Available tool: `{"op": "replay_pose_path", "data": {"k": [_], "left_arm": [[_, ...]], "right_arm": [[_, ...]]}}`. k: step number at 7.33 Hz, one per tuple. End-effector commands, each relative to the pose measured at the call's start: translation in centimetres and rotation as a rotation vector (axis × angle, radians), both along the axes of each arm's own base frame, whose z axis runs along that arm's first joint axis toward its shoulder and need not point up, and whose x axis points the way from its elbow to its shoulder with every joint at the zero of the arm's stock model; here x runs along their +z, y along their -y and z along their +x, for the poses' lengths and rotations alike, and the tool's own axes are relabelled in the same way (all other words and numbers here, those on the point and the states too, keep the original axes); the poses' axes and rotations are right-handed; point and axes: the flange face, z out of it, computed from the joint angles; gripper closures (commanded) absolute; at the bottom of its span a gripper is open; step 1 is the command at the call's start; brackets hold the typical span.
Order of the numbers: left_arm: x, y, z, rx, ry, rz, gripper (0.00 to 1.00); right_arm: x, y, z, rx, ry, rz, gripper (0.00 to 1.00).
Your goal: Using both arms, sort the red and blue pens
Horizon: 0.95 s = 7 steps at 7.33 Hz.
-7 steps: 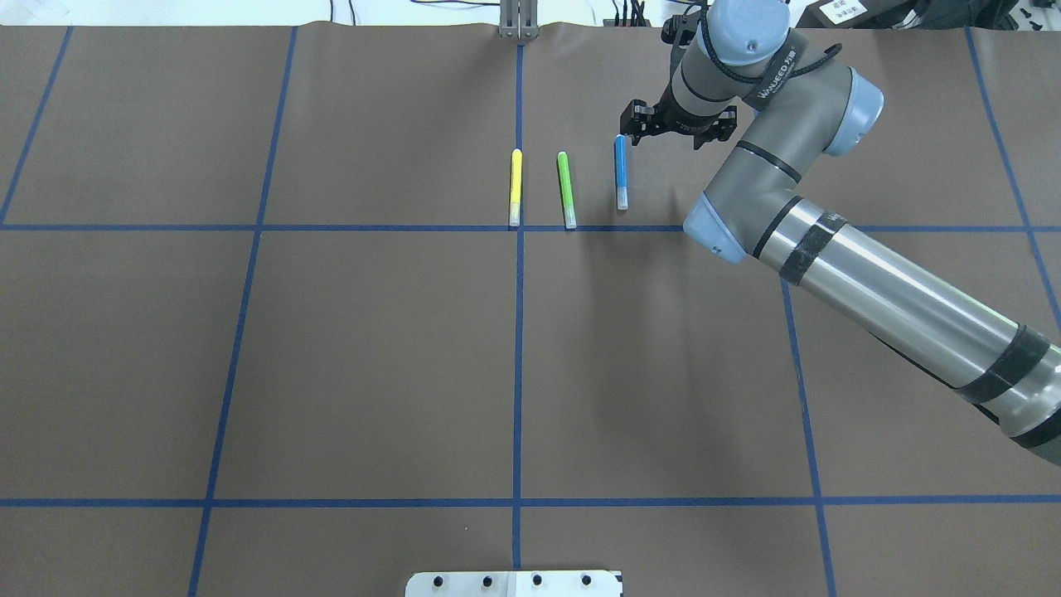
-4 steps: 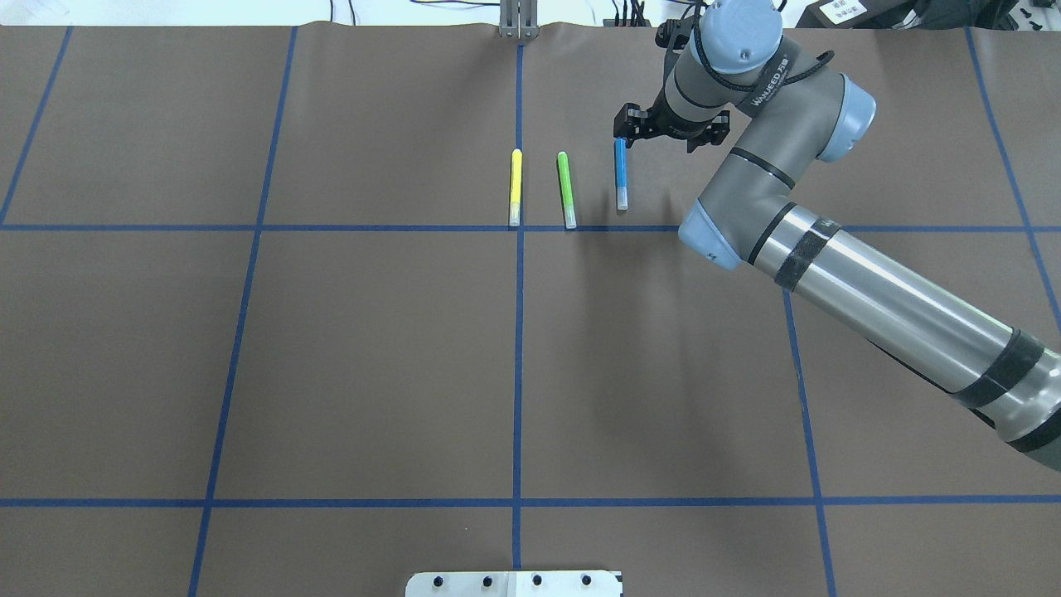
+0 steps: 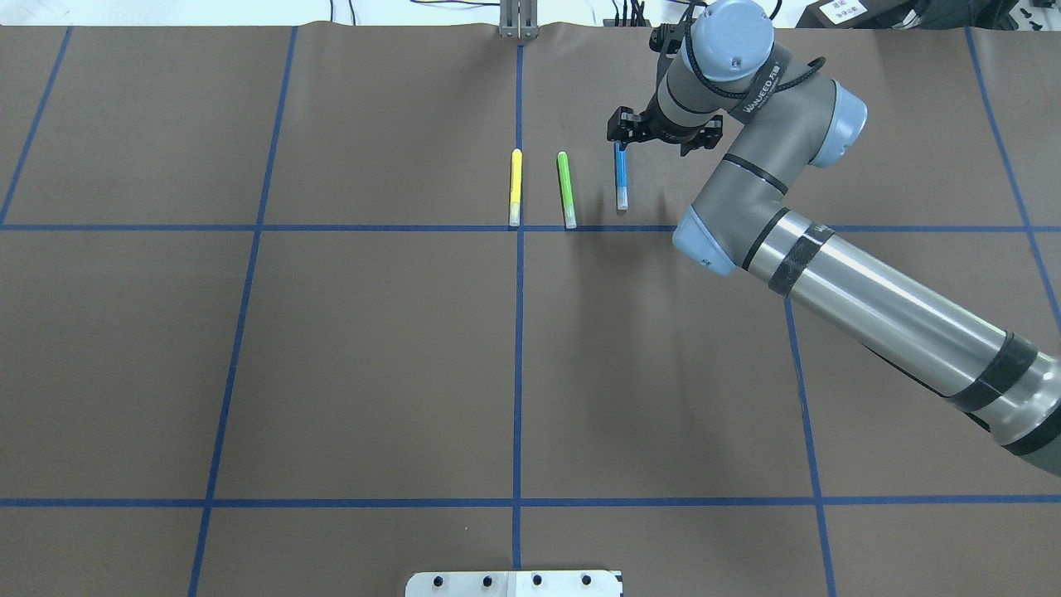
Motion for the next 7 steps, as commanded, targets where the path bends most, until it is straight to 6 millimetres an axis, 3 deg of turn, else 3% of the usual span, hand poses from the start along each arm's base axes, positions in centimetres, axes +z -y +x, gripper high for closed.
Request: {"op": "replay_pose_path", "data": {"k": [1, 5, 7], "left_arm": [[-0.2, -1.5, 1.8, 0.003, -0.018, -0.011, 1.0], [-0.2, -2.3, 2.8, 0.041, 0.018, 0.004, 1.0], [-0.1, -2.5, 3.1, 0.047, 0.025, 0.005, 0.53]], "right_arm": [[-0.7, -0.2, -0.5, 0.009, 0.011, -0.006, 0.01], [-1.1, -0.3, -0.8, 0.009, 0.016, -0.006, 0.01], [-1.6, -0.4, -1.0, 0.019, 0.027, -0.008, 0.01]]}}
